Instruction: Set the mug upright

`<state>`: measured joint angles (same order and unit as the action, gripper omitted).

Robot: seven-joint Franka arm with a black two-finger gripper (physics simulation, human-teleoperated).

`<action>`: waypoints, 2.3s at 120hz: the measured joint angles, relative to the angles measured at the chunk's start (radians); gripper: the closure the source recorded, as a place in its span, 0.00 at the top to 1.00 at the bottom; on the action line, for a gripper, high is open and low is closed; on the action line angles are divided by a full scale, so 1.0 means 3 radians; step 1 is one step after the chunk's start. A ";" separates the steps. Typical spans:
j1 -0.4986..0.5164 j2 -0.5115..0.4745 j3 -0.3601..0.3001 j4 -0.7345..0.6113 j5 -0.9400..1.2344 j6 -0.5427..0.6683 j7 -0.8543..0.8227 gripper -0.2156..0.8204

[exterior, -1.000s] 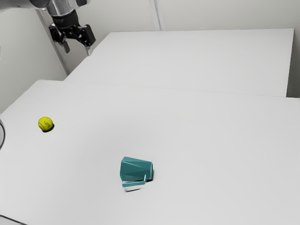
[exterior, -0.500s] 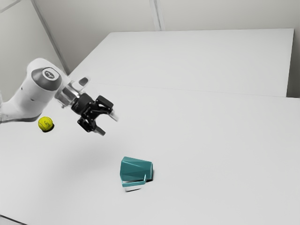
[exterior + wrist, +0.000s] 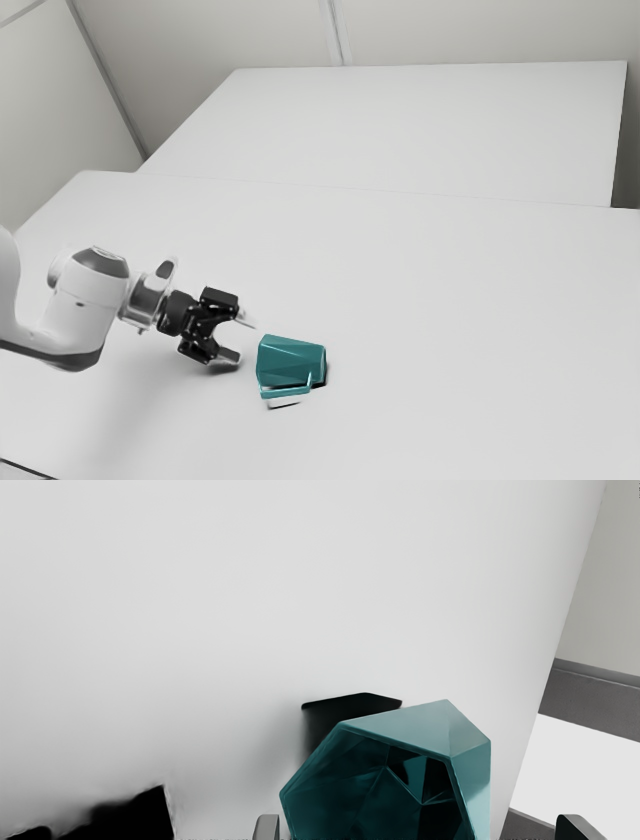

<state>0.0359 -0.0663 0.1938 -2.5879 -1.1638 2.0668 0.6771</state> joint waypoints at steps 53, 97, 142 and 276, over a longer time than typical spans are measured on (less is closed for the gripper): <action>0.0000 -0.0104 -0.0042 -0.0215 -0.0425 -0.0092 0.0691 0.79; 0.0006 -0.0023 -0.0376 -0.0213 -0.0894 -0.0118 0.0975 0.79; -0.0006 -0.0046 -0.0480 -0.0200 -0.1063 -0.0028 0.1058 0.20; -0.0291 0.1554 -0.0627 0.3126 0.3683 0.0073 -0.0445 0.04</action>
<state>-0.0513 0.3999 0.0055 -1.6500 -0.0588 2.0886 0.5437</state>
